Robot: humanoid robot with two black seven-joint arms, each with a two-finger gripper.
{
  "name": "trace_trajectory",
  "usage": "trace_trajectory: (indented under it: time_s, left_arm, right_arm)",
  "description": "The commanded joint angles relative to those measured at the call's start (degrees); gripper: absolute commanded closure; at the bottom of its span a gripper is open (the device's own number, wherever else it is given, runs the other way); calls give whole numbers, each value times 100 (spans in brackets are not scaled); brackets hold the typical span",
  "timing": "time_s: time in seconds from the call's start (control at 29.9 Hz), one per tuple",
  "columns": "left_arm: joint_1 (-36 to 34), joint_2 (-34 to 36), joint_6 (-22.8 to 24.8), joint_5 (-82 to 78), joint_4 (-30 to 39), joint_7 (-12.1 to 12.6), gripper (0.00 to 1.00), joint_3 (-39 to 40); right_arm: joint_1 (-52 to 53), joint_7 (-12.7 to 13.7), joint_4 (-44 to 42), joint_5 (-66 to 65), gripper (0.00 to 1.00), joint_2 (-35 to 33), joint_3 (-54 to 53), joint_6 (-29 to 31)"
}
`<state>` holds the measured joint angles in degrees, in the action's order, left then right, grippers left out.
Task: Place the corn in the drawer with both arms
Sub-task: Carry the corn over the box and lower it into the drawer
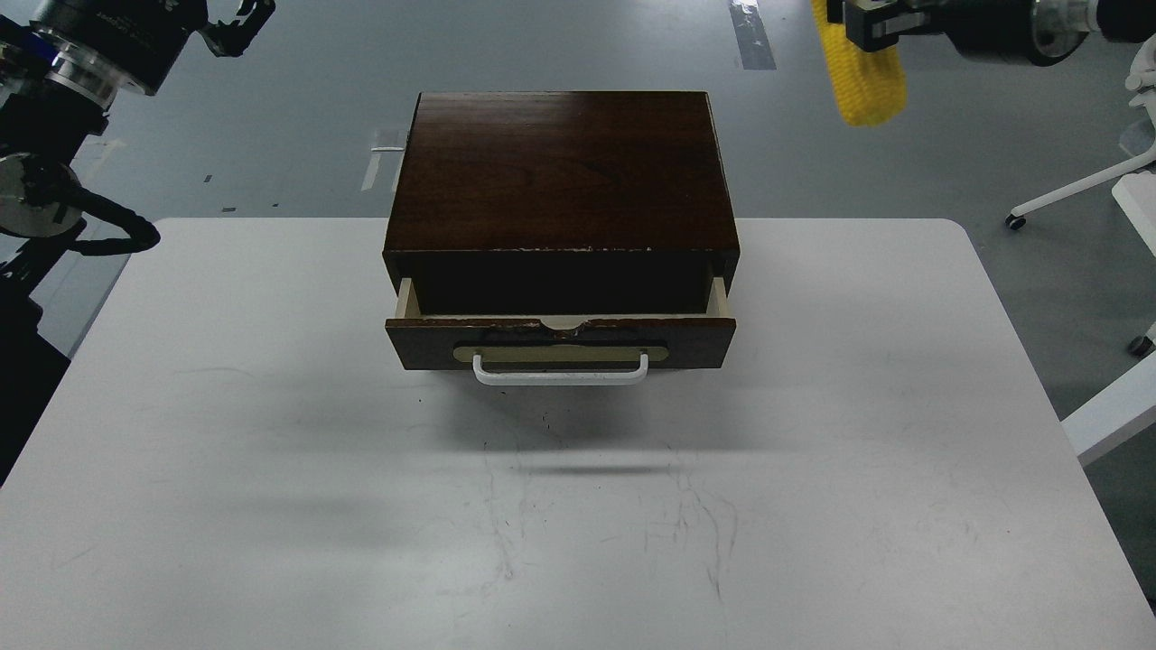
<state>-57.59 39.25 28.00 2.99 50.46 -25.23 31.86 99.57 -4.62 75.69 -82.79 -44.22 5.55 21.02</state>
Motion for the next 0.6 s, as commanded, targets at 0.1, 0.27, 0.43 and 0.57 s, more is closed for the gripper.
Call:
trace_trajectory:
  time_s: [0.1, 0.27, 0.43, 0.57]
  left_arm:
    - [-7, 21, 0, 0, -1, -8, 2, 4]
    - [-16, 92, 0, 0, -1, -17, 2, 13]
    - [-16, 92, 0, 0, -1, -17, 2, 39]
    - [-16, 100, 0, 0, -1, -17, 2, 57]
  right_arm:
    - [98, -705, 368, -1376, 100, 764, 16, -1]
    - [159, -1146, 534, -2309, 100, 1064, 51, -1]
    - [159, -1322, 877, -2802, 100, 1283, 113, -1]
    - [63, -1515, 983, -3312, 100, 1512, 148, -1]
